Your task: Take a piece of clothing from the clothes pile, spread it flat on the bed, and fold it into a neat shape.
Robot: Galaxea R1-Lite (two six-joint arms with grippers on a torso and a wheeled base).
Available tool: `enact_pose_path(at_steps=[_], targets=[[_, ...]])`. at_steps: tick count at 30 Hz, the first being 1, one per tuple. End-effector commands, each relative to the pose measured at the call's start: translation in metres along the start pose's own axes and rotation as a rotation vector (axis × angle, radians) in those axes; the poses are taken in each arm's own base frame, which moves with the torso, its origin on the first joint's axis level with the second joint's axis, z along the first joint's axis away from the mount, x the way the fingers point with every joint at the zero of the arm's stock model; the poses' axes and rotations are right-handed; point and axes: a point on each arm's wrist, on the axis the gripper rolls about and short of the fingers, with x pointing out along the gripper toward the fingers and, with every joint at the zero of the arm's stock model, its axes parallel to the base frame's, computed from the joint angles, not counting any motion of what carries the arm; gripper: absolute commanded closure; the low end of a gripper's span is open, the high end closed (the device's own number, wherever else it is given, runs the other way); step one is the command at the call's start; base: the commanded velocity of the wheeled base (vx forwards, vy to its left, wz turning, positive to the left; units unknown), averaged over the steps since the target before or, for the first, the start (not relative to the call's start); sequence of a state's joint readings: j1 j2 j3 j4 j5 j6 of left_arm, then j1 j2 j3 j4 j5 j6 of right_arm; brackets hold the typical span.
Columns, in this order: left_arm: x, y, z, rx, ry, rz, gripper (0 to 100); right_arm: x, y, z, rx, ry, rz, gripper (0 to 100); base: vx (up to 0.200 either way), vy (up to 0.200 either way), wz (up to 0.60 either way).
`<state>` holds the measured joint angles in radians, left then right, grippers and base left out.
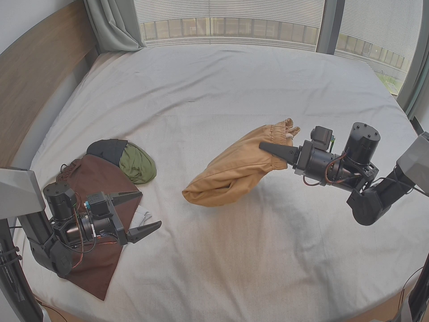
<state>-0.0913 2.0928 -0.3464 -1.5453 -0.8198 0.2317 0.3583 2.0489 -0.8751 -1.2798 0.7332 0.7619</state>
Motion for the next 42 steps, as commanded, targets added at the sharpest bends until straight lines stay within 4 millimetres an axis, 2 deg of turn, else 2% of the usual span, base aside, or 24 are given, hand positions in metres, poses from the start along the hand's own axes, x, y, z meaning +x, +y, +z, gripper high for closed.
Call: enact_pose_path(at_steps=[1, 7, 18, 27, 36, 42], targets=[[0.0, 0.0, -0.001, -0.002, 0.002, -0.001, 0, 0.016, -0.02, 0.009, 0.021, -0.007, -0.01, 100, 0.0, 0.0, 0.0], [0.0, 0.0, -0.001, -0.003, 0.003, 0.001, 0, 0.03, -0.04, 0.02, 0.038, -0.018, -0.022, 100, 0.0, 0.0, 0.0], [-0.001, 0.0, -0.001, -0.005, 0.004, 0.0, 0, 0.044, -0.061, 0.032, 0.065, -0.029, -0.033, 100, 0.0, 0.0, 0.0], [-0.001, 0.0, -0.003, -0.01, 0.009, -0.001, 0, 0.061, -0.067, 0.051, 0.069, -0.066, -0.002, 100, 0.0, 0.0, 0.0], [0.0, 0.0, -0.004, -0.014, 0.011, -0.001, 0, 0.069, -0.083, 0.05, 0.079, -0.076, -0.004, 100, 0.0, 0.0, 0.0], [0.0, 0.0, -0.004, -0.013, 0.01, -0.001, 0, 0.075, -0.078, 0.063, 0.065, -0.103, 0.025, 100, 0.0, 0.0, 0.0]])
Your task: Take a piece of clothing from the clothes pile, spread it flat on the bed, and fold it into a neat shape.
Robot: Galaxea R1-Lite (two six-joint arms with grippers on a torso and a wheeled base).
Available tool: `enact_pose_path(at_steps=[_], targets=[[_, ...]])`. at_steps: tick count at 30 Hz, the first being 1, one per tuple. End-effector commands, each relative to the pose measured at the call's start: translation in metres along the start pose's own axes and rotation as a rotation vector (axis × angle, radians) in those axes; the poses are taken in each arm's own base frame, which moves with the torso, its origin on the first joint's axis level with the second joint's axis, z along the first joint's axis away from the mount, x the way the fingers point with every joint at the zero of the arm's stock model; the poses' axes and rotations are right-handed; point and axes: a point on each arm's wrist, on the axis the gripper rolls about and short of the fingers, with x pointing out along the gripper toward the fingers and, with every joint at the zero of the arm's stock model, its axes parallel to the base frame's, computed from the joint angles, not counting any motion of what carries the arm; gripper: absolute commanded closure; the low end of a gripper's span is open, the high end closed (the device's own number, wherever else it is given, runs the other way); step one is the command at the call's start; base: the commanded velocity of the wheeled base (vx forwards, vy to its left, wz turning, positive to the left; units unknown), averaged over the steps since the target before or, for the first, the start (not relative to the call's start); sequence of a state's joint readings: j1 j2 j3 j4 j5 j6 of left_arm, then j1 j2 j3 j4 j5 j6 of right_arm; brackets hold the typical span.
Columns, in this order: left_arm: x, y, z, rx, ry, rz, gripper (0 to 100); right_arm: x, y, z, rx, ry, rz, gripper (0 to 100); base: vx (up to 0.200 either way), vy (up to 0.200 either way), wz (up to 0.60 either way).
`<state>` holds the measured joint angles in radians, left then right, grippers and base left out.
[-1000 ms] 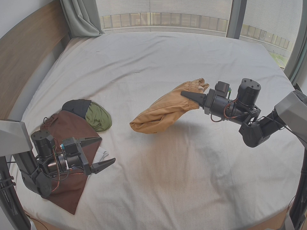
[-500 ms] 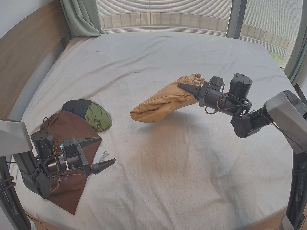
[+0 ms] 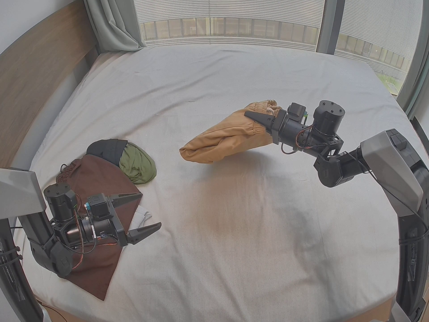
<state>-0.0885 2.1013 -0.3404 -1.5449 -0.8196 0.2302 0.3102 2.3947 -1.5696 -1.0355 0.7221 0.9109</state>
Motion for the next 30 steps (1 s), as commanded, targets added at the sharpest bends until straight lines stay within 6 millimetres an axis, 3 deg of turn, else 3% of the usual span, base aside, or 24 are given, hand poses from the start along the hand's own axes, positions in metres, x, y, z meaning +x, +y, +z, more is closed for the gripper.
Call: enact_pose_path(at_steps=[1, 6, 17, 19, 29, 30], targets=[[0.001, -0.001, -0.001, -0.004, 0.002, -0.004, 0, 0.004, -0.001, 0.006, -0.015, -0.017, 0.015, 100, 0.0, 0.0, 0.0], [0.001, -0.001, -0.002, -0.009, 0.003, -0.004, 0, 0.004, -0.002, 0.013, -0.03, -0.038, 0.018, 100, 0.0, 0.0, 0.0], [0.001, 0.0, -0.001, -0.007, 0.001, -0.002, 0, -0.003, -0.058, -0.038, 0.051, 0.028, -0.092, 100, 0.0, 0.0, 0.0], [0.0, 0.0, -0.001, -0.008, 0.003, -0.001, 0, -0.012, -0.069, -0.054, 0.064, 0.047, -0.121, 100, 0.0, 0.0, 0.0], [0.0, -0.001, -0.001, -0.009, 0.004, -0.003, 0, -0.044, -0.086, -0.081, 0.088, 0.046, -0.164, 100, 0.0, 0.0, 0.0], [0.0, -0.001, -0.002, -0.009, 0.004, -0.004, 0, -0.05, -0.095, -0.09, 0.09, 0.044, -0.171, 100, 0.0, 0.0, 0.0]])
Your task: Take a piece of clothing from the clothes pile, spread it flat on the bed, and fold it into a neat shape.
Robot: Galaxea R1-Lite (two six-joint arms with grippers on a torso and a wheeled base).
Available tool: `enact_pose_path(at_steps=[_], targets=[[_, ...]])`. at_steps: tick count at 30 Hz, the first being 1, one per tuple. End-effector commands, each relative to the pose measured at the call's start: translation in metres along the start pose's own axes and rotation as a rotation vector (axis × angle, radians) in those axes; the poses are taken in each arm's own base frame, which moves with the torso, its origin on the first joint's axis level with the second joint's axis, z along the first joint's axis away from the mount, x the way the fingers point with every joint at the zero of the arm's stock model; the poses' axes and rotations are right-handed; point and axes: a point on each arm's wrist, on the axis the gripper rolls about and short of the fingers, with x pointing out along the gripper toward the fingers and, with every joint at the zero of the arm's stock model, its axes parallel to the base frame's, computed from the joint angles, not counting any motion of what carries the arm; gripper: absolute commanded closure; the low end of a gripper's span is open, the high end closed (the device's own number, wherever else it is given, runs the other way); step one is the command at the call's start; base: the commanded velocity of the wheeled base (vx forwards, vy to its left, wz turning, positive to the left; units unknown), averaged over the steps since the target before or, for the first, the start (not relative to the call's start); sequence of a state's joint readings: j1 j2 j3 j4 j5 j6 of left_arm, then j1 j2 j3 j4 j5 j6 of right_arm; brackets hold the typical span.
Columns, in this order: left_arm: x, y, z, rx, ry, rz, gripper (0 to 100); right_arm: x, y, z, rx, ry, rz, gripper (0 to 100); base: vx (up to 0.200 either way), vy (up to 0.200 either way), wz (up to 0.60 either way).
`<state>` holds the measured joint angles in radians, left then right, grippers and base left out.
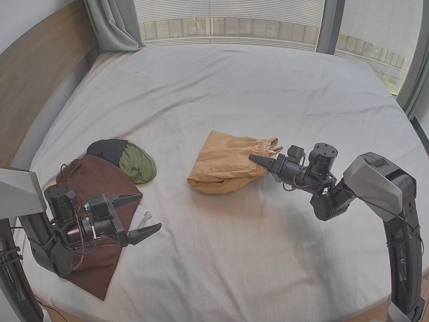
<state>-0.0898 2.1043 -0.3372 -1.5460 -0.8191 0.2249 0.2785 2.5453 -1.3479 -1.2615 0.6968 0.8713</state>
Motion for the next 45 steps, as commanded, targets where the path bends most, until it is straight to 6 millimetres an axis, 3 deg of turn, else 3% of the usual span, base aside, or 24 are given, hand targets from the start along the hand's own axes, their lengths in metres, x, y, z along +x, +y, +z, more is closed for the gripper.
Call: enact_pose_path(at_steps=[1, 9, 17, 18, 23, 32, 38, 45], targets=[[0.0, 0.0, -0.001, 0.0, 0.002, -0.003, 0, -0.015, -0.028, -0.025, 0.043, 0.02, -0.051, 100, 0.0, 0.0, 0.0], [0.001, 0.0, -0.003, -0.004, 0.006, -0.004, 0, -0.022, -0.045, -0.047, 0.06, 0.03, -0.067, 100, 0.0, 0.0, 0.0], [0.001, 0.0, -0.003, -0.005, 0.007, -0.005, 0, -0.022, -0.045, -0.047, 0.056, 0.027, -0.063, 100, 0.0, 0.0, 0.0], [0.001, 0.0, -0.003, -0.005, 0.007, -0.005, 0, -0.022, -0.045, -0.047, 0.056, 0.027, -0.063, 0, 0.0, 0.0, 0.0], [0.001, -0.001, -0.003, -0.005, 0.007, -0.005, 0, -0.023, -0.045, -0.043, 0.047, -0.001, -0.077, 0, 0.0, 0.0, 0.0], [0.001, 0.0, -0.002, -0.003, 0.005, -0.003, 0, -0.057, -0.039, -0.018, 0.022, -0.071, -0.108, 0, 0.0, 0.0, 0.0], [0.001, 0.0, -0.001, -0.001, 0.002, -0.006, 0, -0.081, -0.012, 0.012, -0.026, -0.134, -0.111, 0, 0.0, 0.0, 0.0], [0.002, -0.001, -0.001, 0.001, 0.0, -0.007, 0, -0.08, 0.01, 0.024, -0.061, -0.146, -0.081, 0, 0.0, 0.0, 0.0]])
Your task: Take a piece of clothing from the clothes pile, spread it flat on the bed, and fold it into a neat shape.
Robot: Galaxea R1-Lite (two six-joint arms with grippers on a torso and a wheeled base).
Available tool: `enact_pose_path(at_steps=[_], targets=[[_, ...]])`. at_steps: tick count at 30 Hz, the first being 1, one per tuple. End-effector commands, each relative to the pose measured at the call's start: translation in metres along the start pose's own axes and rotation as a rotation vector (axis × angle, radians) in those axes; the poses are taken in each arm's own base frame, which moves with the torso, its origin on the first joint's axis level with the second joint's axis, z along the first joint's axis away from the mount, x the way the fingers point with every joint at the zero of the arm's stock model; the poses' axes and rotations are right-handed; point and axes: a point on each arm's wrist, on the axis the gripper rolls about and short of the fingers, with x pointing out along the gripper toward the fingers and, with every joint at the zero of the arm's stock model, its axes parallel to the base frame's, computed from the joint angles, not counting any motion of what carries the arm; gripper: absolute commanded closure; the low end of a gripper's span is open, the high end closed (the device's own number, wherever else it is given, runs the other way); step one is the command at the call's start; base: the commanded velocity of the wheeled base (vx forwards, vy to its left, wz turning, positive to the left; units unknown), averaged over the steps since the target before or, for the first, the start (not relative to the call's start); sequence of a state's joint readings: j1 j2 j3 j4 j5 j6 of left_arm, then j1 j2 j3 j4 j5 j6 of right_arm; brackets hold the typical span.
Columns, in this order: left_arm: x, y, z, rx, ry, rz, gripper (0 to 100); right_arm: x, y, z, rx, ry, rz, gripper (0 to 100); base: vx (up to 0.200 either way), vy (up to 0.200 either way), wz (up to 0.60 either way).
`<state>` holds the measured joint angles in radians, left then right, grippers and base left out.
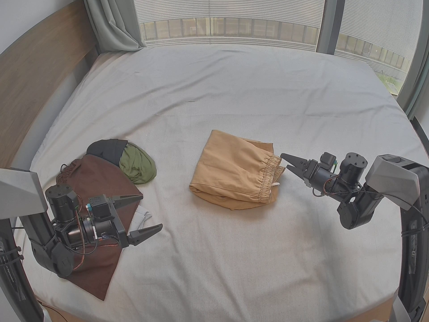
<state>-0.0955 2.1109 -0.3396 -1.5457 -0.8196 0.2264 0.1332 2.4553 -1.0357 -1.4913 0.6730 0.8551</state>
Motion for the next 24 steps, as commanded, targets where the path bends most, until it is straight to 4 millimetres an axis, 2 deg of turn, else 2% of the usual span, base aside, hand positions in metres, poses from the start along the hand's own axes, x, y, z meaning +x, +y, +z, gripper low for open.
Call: enact_pose_path(at_steps=[1, 9, 13, 24], targets=[[0.0, 0.0, 0.001, 0.001, -0.002, 0.001, 0, 0.0, 0.021, 0.013, -0.03, -0.019, 0.034, 0, 0.0, 0.0, 0.0], [0.001, 0.0, 0.0, 0.002, -0.002, 0.0, 0, 0.023, 0.036, -0.008, -0.027, 0.035, 0.091, 0, 0.0, 0.0, 0.0], [0.0, 0.001, 0.0, -0.001, 0.0, 0.004, 0, 0.034, 0.024, -0.024, -0.008, 0.068, 0.083, 0, 0.0, 0.0, 0.0], [0.001, 0.001, -0.001, -0.003, 0.002, 0.0, 0, 0.047, -0.007, -0.038, -0.012, 0.105, 0.036, 0, 0.0, 0.0, 0.0]])
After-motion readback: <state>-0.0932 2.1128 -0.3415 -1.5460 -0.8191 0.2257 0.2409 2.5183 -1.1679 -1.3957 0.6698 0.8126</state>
